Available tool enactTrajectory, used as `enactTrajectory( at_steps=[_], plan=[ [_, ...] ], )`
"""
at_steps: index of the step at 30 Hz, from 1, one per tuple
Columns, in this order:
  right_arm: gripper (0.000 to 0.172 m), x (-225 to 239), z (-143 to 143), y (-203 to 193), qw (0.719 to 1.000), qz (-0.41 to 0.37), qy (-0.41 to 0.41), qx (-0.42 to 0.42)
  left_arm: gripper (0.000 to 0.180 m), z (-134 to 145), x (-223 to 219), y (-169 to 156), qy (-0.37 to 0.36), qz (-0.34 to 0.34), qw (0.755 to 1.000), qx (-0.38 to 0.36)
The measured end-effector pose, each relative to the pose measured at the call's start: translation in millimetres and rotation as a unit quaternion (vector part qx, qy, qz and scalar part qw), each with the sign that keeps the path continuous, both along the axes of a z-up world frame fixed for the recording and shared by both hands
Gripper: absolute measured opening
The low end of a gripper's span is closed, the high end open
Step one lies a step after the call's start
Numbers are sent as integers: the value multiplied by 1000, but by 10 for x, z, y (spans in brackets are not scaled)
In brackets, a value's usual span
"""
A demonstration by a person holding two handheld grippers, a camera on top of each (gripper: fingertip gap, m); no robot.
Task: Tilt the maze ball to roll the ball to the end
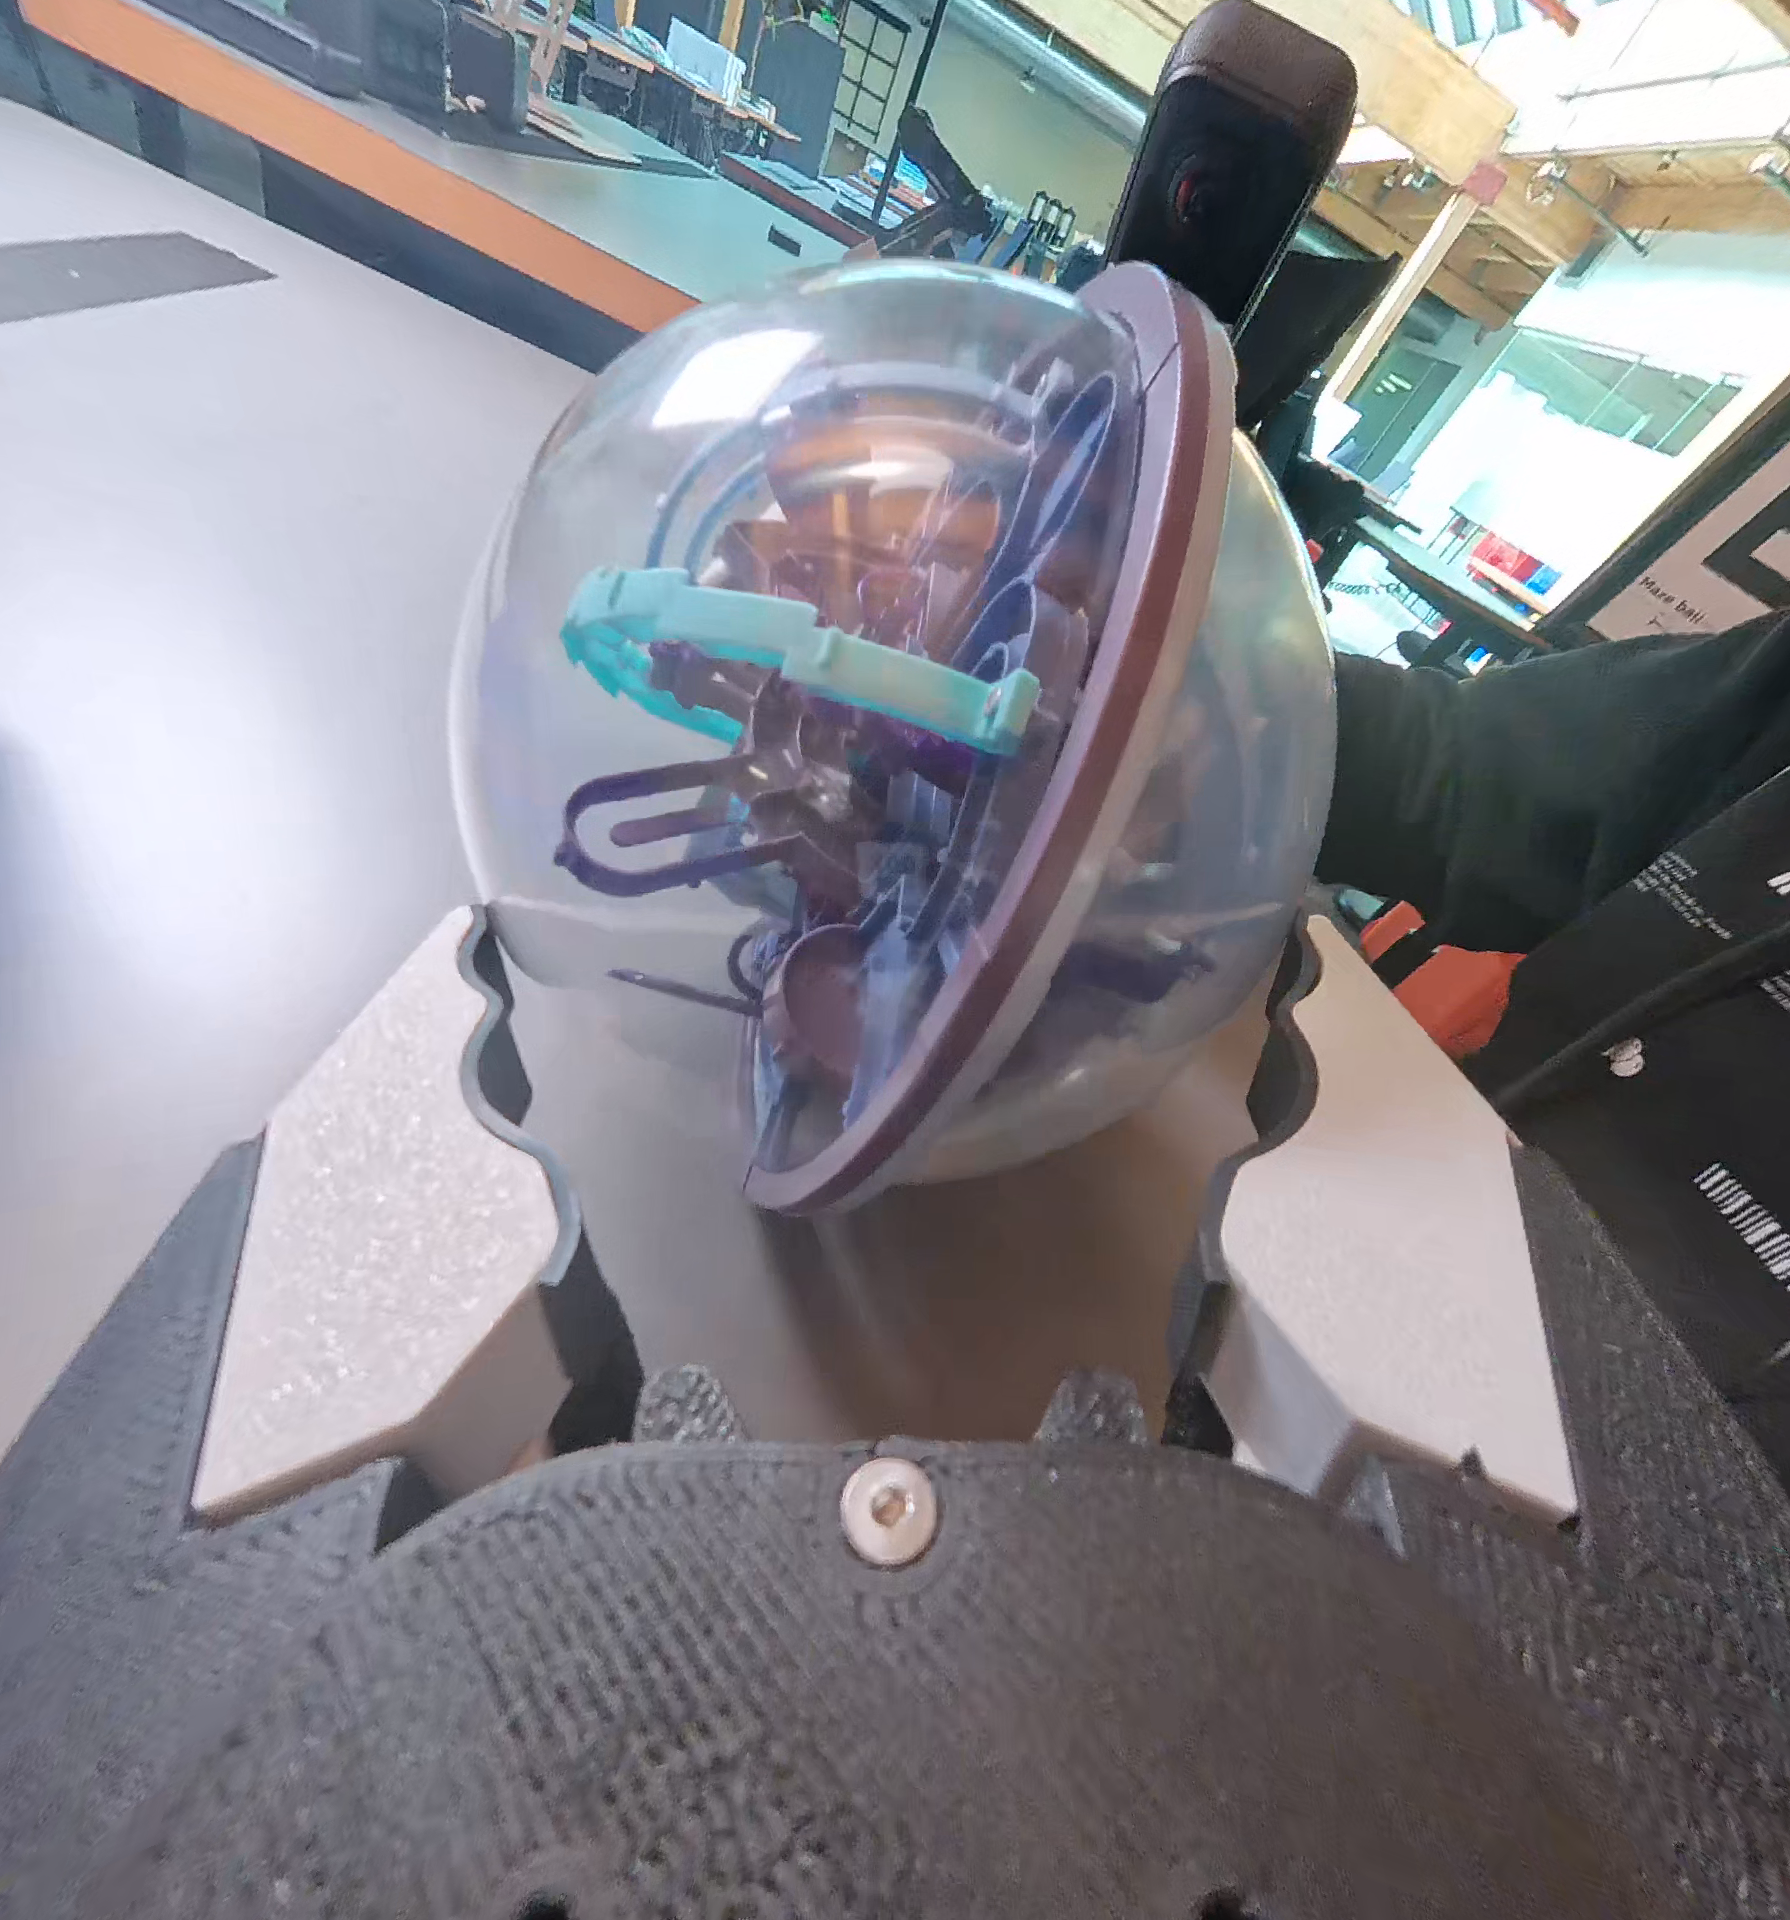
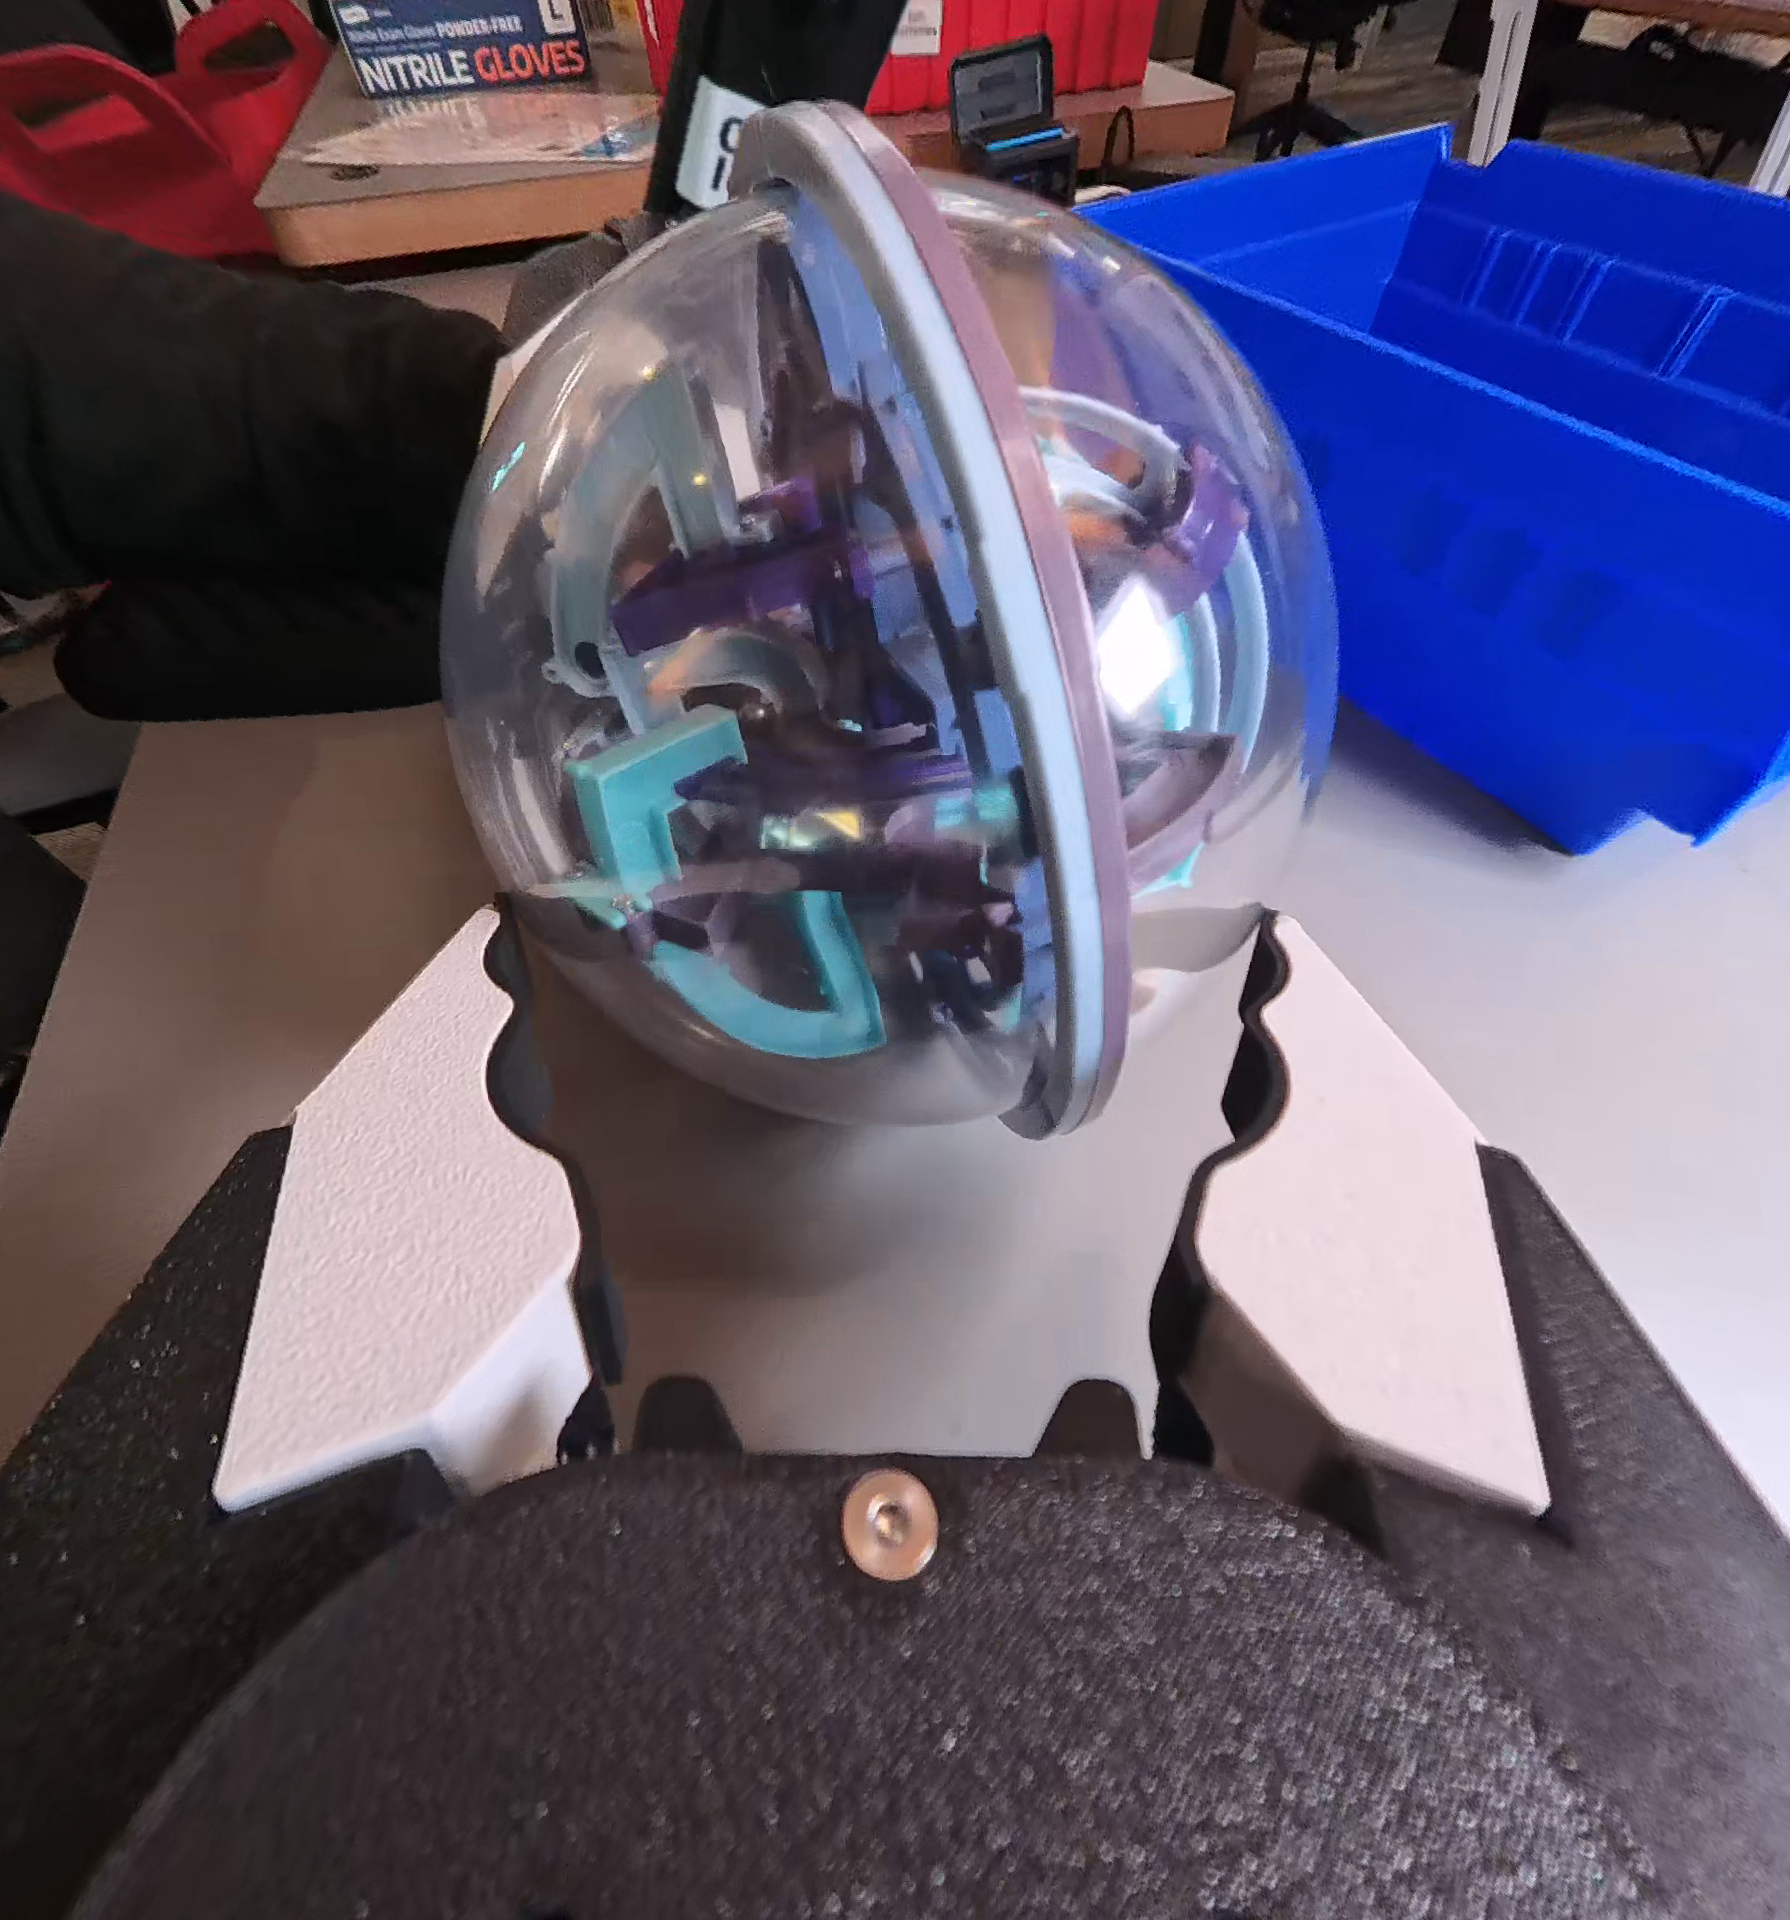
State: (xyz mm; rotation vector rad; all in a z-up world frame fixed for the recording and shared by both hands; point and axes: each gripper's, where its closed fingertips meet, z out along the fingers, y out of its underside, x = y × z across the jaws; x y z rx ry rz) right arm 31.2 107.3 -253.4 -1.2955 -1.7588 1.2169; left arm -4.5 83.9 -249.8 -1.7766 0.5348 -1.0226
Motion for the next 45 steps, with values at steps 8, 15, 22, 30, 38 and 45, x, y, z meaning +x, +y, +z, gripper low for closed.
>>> enactTrajectory(
  at_steps=[8,15,22,30,38,45],
  plan=[
    [130,-92,48,14,1000,8,-24,-10,143,89,-200,22,18,39,999,32],
    [126,-121,37,8,999,25,-23,2,138,217,-198,12,55,56,994,77],
    [127,17,-102,-21,998,51,-31,-11,134,262,-55,-45,118,46,985,116],
    [124,61,-40,24,995,69,-16,-67,131,243,-52,-30,101,63,988,97],
    [126,81,188,190,998,-33,29,-38,130,247,-134,38,50,123,990,54],
    [143,-59,137,80,989,-132,33,62,129,250,-195,111,10,169,985,10]
  ],
)
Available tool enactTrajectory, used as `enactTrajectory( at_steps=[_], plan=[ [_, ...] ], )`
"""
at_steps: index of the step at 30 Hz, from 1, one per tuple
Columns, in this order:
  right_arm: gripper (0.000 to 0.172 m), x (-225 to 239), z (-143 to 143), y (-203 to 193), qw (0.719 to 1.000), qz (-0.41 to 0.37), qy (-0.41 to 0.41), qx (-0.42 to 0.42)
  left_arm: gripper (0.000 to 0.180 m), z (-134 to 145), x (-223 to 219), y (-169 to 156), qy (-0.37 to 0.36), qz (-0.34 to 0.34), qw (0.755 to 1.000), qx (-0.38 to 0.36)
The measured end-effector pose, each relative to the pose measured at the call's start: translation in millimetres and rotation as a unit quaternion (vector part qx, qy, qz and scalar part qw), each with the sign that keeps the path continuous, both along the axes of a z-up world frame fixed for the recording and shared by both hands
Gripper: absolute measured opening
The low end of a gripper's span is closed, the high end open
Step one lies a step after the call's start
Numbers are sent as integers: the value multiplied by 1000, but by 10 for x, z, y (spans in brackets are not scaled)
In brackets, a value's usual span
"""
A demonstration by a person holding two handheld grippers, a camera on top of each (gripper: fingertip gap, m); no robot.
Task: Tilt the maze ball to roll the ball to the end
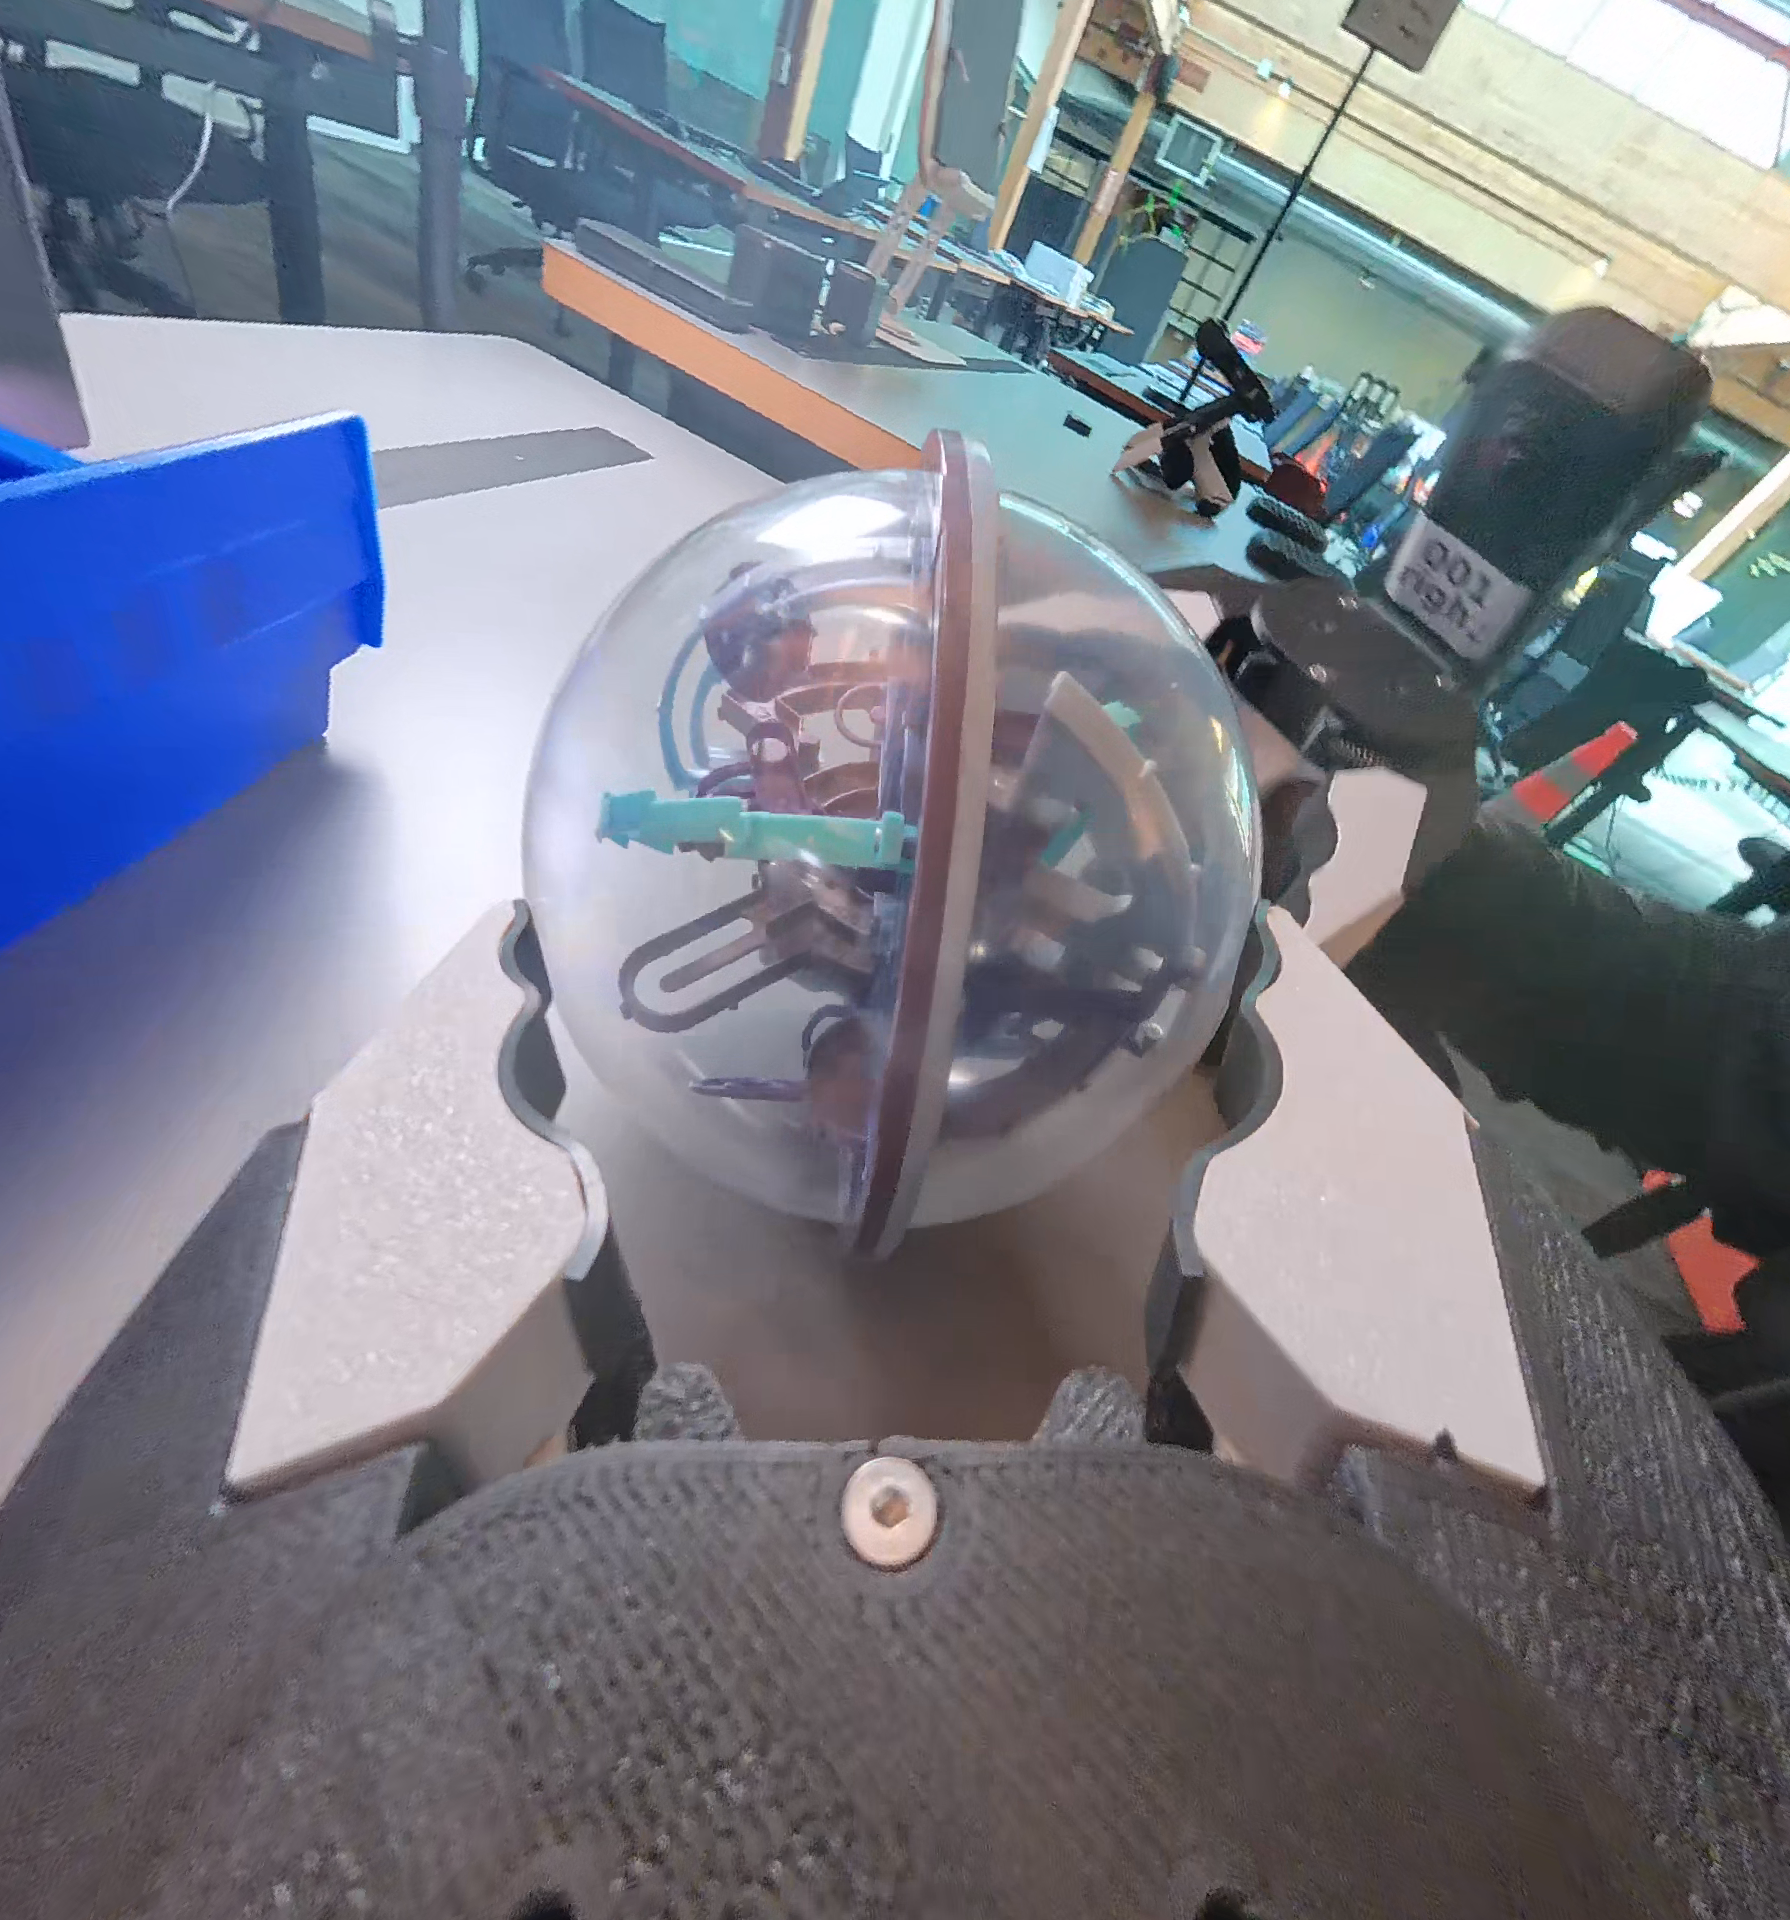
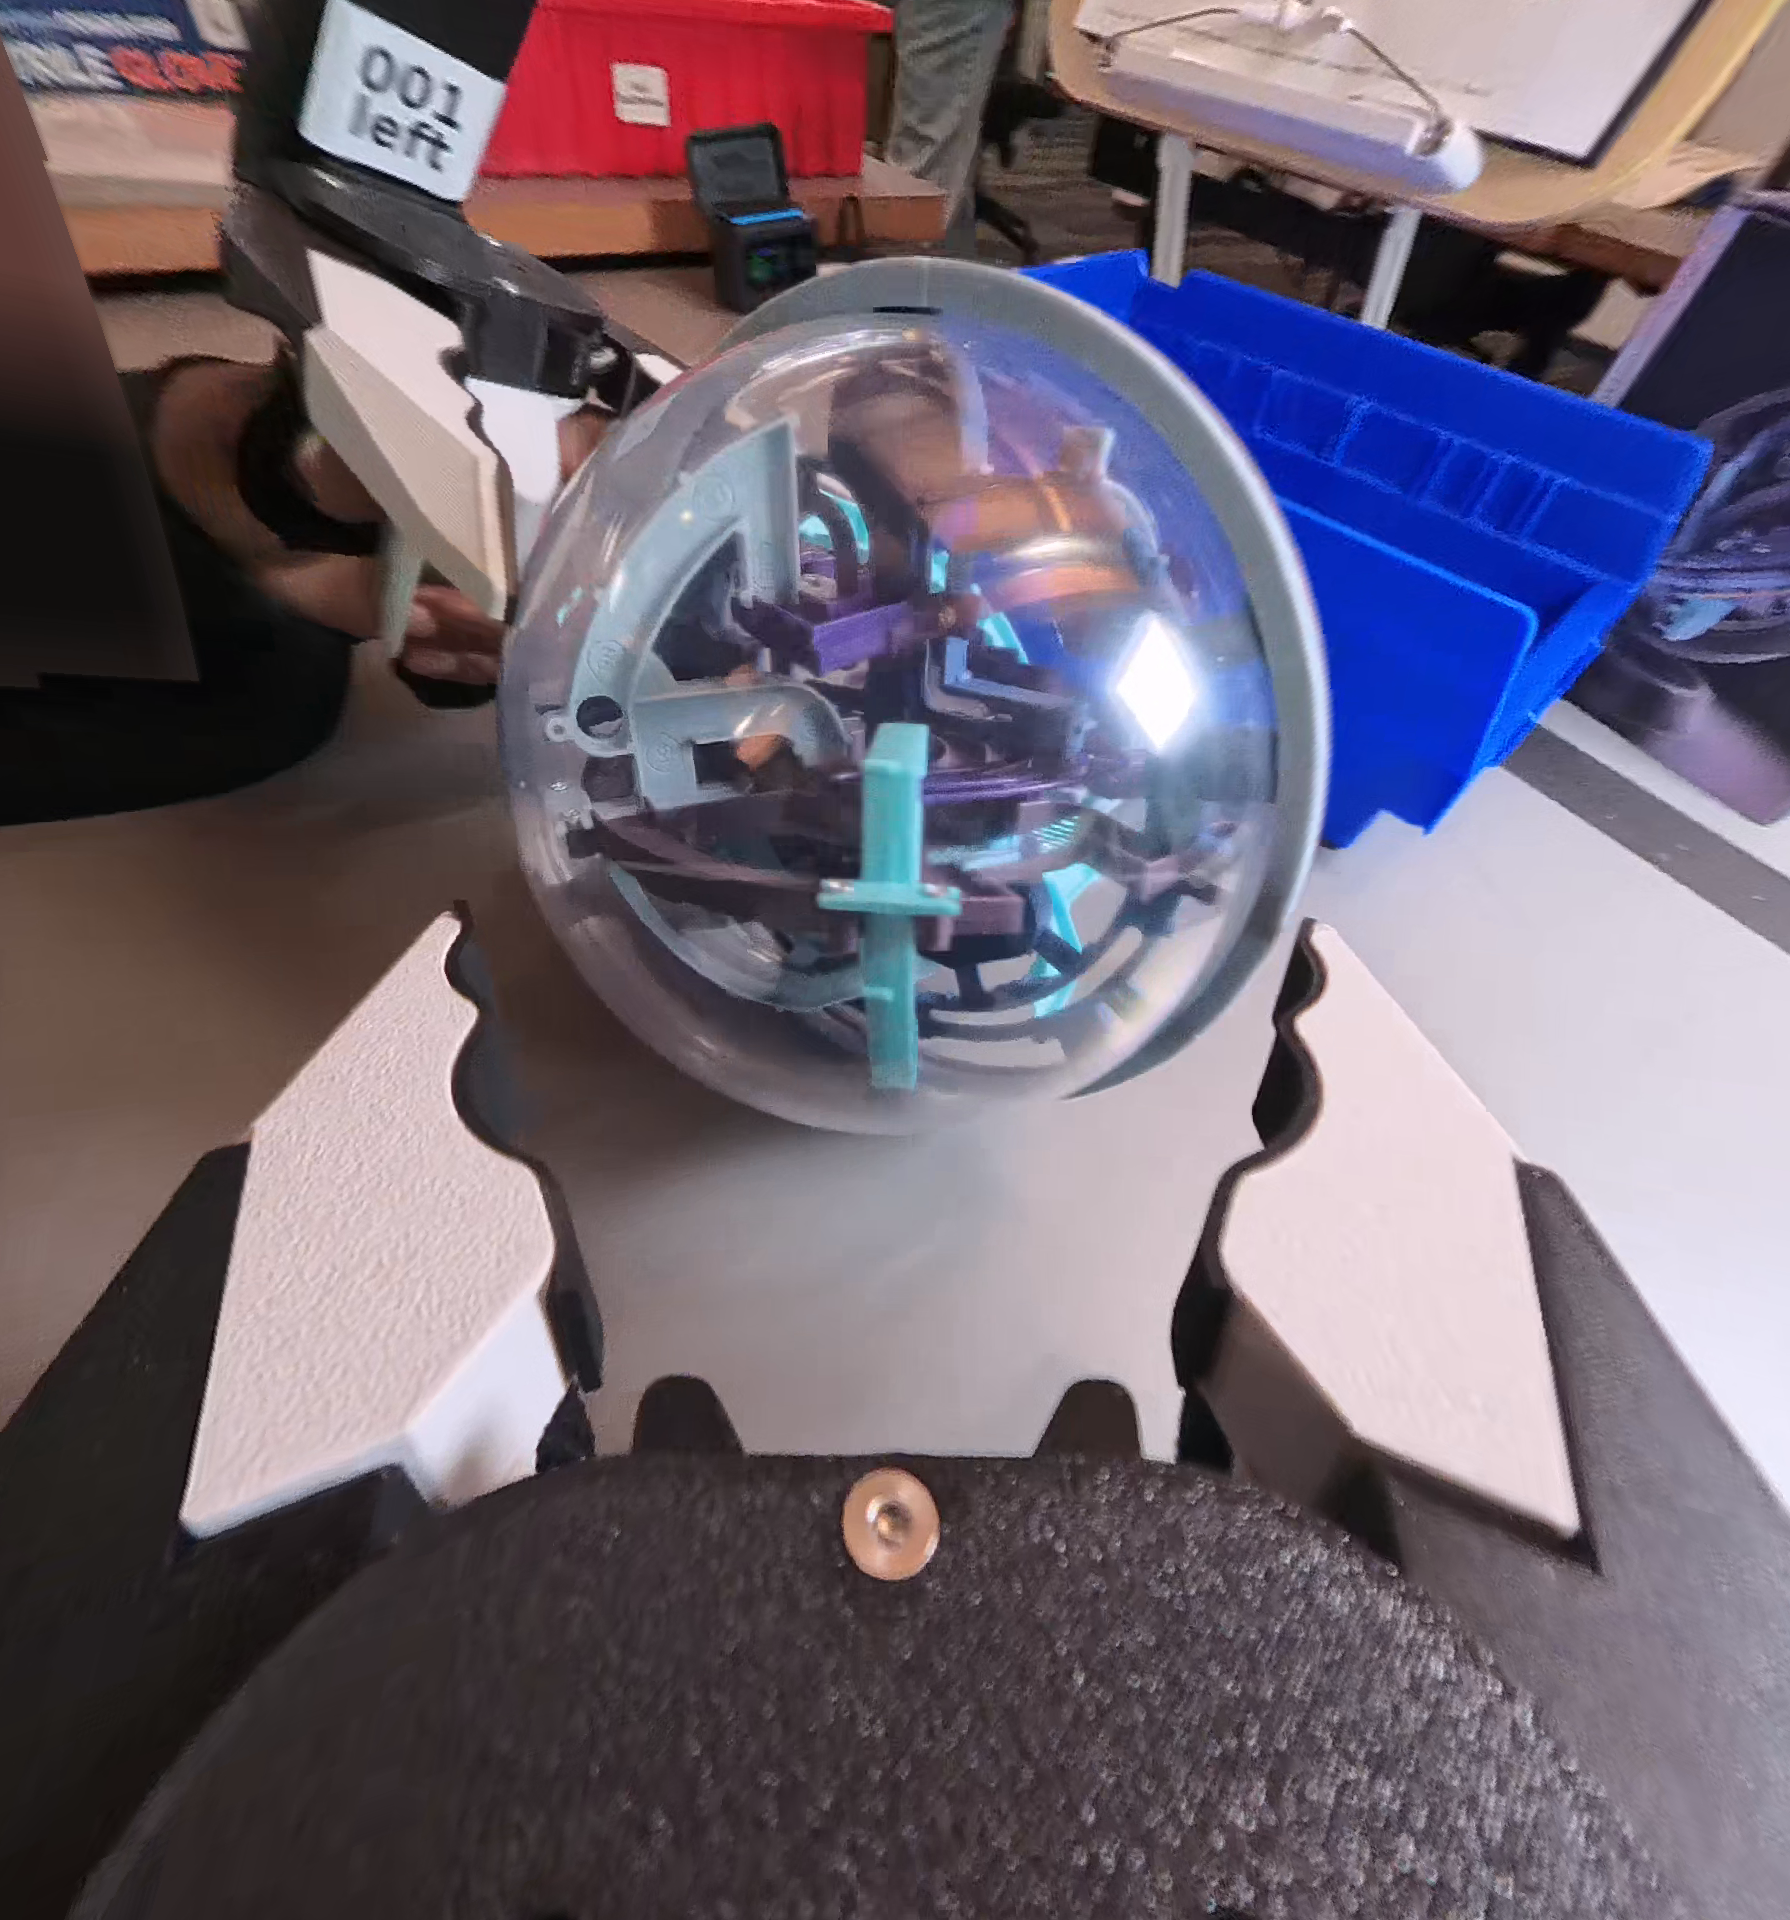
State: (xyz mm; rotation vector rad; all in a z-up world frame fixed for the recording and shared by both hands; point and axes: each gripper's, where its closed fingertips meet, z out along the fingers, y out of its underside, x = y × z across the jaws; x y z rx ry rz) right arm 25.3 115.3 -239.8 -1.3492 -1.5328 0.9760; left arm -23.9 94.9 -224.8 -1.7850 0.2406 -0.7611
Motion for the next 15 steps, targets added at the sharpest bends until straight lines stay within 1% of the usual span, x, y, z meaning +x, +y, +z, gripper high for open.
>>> enactTrajectory(
  at_steps=[3,4,6,8,10,12,15],
  plan=[
    [145,-108,-62,50,999,-28,-11,26,128,-13,3,23,-38,13,999,-27],
    [147,-137,-77,59,999,-25,-14,24,128,-20,-12,31,-47,21,998,-33],
    [147,-161,-85,78,1000,-12,-19,8,128,-43,-24,13,-41,17,998,-33],
    [147,-162,-92,98,1000,6,-19,-7,135,-59,12,-45,-21,-11,999,-28],
    [147,-150,-101,122,999,27,-21,-21,145,-98,61,-137,27,-60,998,-13],
    [145,-145,-106,140,998,46,-27,-35,151,-93,-1,-136,79,-65,994,28],
    [144,-162,-104,151,996,73,-42,-36,155,20,-30,-100,106,-78,989,72]
  ],
)
